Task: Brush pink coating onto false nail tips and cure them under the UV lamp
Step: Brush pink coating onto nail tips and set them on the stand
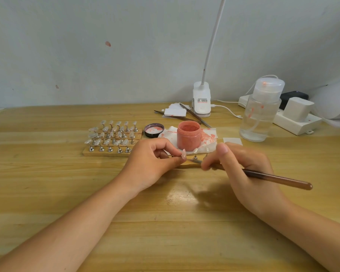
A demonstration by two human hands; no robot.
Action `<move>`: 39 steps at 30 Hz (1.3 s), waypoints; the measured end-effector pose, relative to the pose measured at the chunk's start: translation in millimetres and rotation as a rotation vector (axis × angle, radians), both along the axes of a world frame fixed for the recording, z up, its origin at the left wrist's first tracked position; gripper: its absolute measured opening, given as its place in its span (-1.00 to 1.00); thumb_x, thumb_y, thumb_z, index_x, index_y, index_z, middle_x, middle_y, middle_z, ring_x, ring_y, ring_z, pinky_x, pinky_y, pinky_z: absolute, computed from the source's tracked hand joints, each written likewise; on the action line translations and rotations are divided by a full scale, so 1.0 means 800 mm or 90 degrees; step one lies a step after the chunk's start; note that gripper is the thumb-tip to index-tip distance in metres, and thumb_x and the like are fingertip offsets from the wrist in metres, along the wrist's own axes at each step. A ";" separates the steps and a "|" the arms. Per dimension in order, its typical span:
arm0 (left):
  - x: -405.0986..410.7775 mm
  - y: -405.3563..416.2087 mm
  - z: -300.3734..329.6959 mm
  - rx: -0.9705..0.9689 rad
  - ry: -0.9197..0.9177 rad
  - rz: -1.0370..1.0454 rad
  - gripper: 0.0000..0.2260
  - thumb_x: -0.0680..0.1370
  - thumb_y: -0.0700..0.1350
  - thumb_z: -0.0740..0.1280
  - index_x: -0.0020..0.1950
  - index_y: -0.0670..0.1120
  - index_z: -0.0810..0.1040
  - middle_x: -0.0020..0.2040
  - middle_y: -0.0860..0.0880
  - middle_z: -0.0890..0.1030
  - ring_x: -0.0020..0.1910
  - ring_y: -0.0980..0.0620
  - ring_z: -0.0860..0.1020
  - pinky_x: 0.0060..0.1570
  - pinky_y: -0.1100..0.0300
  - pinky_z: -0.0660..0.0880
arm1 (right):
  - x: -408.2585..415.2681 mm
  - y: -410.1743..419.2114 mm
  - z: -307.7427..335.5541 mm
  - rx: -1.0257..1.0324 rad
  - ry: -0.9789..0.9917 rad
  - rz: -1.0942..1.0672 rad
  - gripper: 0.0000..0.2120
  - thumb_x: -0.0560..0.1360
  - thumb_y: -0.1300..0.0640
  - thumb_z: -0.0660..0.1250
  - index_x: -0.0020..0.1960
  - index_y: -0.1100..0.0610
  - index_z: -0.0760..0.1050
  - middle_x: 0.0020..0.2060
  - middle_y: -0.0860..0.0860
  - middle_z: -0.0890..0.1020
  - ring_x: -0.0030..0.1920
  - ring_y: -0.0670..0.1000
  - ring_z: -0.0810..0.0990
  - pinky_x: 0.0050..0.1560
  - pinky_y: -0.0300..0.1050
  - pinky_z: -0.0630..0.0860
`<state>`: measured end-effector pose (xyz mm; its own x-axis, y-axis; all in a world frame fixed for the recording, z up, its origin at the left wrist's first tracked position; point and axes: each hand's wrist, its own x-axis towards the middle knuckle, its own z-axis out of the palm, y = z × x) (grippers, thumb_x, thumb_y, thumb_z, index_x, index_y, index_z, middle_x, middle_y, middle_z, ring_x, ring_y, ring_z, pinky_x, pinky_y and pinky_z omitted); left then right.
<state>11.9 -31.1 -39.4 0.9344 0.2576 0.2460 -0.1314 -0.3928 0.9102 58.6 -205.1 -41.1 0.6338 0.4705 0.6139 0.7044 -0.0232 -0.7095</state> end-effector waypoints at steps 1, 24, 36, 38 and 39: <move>0.000 0.000 0.000 0.003 0.002 0.002 -0.87 0.32 -0.20 0.50 -0.36 -0.02 0.61 -0.27 -0.30 0.60 -0.36 0.00 0.43 -0.31 0.21 0.36 | 0.000 0.001 0.001 -0.003 -0.015 -0.019 -0.60 0.51 -0.06 0.10 -0.27 0.10 0.60 -0.33 -0.15 0.60 -0.22 -0.16 0.58 -0.17 -0.34 0.45; -0.001 -0.001 0.001 -0.028 -0.007 0.006 -0.92 0.26 -0.08 0.51 -0.32 -0.03 0.65 -0.20 -0.39 0.58 -0.27 -0.12 0.50 -0.18 0.06 0.39 | -0.001 0.000 -0.001 -0.023 -0.045 0.028 -0.60 0.53 -0.04 0.14 -0.29 0.12 0.61 -0.35 -0.14 0.60 -0.27 -0.18 0.58 -0.20 -0.37 0.42; -0.001 -0.001 0.001 0.008 -0.031 -0.018 -0.81 0.22 0.02 0.43 -0.24 -0.01 0.67 -0.20 -0.34 0.61 -0.42 0.06 0.34 -0.33 0.22 0.31 | 0.003 0.004 0.003 -0.010 -0.055 -0.030 -0.73 0.51 -0.03 0.14 -0.20 0.00 0.57 -0.30 -0.21 0.58 -0.20 -0.20 0.55 -0.16 -0.42 0.38; 0.000 -0.001 0.001 0.015 -0.036 -0.024 -0.79 0.23 0.01 0.43 -0.21 -0.05 0.68 -0.19 -0.34 0.61 -0.38 0.01 0.37 -0.31 0.19 0.32 | 0.003 0.004 0.003 -0.028 -0.068 -0.027 -0.75 0.50 -0.03 0.15 -0.21 -0.02 0.56 -0.30 -0.21 0.58 -0.20 -0.21 0.55 -0.17 -0.43 0.39; 0.000 -0.001 0.001 0.014 -0.037 -0.029 -0.79 0.24 -0.01 0.43 -0.21 -0.07 0.68 -0.19 -0.33 0.62 -0.35 -0.02 0.40 -0.29 0.18 0.34 | 0.003 0.003 0.001 -0.027 -0.054 -0.020 -0.72 0.50 -0.04 0.15 -0.24 -0.01 0.57 -0.33 -0.19 0.59 -0.21 -0.20 0.56 -0.17 -0.41 0.40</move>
